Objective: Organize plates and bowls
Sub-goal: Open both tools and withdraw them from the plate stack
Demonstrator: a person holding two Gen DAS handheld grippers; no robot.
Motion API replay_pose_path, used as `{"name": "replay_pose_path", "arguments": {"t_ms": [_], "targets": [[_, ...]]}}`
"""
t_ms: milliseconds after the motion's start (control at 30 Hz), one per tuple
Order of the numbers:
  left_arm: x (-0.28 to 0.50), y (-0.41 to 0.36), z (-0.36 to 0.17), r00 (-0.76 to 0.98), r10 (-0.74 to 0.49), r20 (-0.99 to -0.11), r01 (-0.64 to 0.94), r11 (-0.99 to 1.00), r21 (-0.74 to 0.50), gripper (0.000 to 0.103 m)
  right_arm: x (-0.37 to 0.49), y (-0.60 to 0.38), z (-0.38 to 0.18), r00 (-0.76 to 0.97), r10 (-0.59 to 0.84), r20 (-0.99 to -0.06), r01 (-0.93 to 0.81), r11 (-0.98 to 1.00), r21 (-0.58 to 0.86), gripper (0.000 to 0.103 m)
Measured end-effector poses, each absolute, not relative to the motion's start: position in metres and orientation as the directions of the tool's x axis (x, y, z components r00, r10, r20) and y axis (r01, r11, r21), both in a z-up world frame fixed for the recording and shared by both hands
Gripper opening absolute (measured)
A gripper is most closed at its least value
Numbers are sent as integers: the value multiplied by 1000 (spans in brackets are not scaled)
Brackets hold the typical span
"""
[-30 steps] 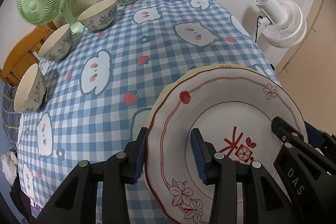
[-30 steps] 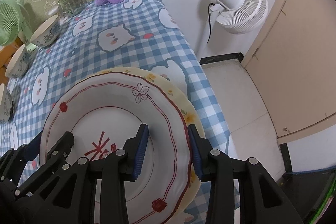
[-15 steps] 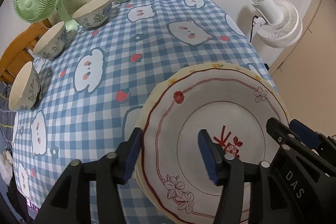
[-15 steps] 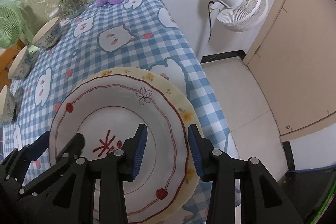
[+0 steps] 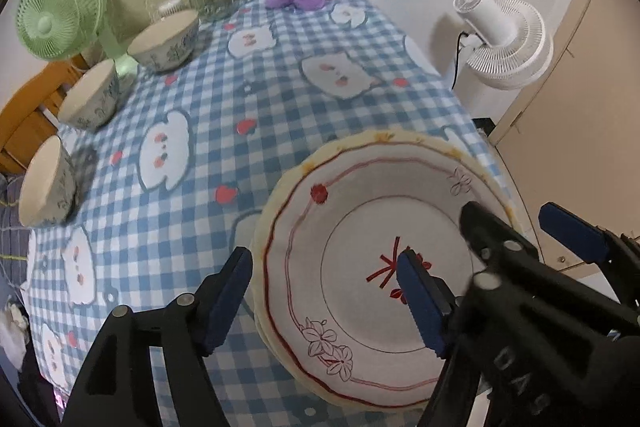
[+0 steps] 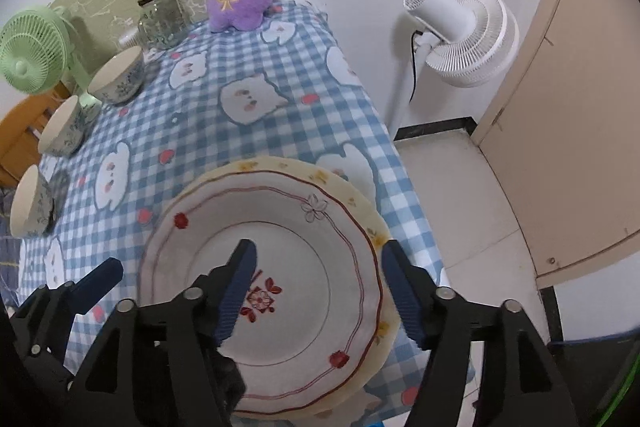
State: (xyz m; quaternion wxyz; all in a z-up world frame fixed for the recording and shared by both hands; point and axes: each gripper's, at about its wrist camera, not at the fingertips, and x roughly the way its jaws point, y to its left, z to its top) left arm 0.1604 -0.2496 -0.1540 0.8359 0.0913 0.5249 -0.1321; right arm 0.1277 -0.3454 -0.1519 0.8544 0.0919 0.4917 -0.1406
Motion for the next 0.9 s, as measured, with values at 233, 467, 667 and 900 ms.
{"name": "replay_pose_path", "arguments": {"t_ms": [233, 467, 667, 900], "targets": [[159, -240, -122, 455, -152, -877, 308, 952, -5, 77, 123, -334, -118, 525, -146, -839, 328, 944, 41, 77], [151, -220, -86, 526, -176, -832, 288, 957, -20, 85, 115, -313, -80, 580, -137, -803, 294, 955, 49, 83], [144, -201, -62, 552, -209, -807, 283, 958, -54, 89, 107, -293, -51, 626, -130, -769, 252, 967, 41, 86], [134, -182, -31, 591, -219, -776, 277, 959, -60, 91, 100, -277, -22, 668, -110, -736, 213, 976, 48, 86]]}}
